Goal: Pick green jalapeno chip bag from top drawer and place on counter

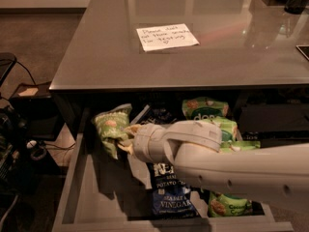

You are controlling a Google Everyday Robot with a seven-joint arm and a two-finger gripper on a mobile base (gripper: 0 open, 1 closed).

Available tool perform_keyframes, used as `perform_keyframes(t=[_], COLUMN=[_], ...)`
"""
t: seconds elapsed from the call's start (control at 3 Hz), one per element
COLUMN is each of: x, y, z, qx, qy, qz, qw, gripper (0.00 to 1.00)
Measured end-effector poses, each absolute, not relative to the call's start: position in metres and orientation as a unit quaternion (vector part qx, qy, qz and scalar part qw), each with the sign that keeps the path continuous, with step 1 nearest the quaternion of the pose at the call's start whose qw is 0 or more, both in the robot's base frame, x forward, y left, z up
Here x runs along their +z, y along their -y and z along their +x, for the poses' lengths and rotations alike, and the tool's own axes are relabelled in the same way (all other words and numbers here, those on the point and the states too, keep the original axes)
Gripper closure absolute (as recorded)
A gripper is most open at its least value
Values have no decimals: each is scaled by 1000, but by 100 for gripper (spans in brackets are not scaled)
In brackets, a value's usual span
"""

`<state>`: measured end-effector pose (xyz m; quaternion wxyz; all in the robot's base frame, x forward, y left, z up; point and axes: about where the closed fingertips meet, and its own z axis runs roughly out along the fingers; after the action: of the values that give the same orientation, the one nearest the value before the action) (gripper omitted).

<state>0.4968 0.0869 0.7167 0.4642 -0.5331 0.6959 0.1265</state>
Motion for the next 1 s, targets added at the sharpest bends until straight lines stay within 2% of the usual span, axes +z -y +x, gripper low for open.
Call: perform_keyframes(t=[0.33, 1.0], x=[724, 756], y=[-75, -31], z=[480, 482], qx=[118, 74], qy=[-688, -664], qz=[-550, -572], qw=[458, 476], gripper=[100, 100])
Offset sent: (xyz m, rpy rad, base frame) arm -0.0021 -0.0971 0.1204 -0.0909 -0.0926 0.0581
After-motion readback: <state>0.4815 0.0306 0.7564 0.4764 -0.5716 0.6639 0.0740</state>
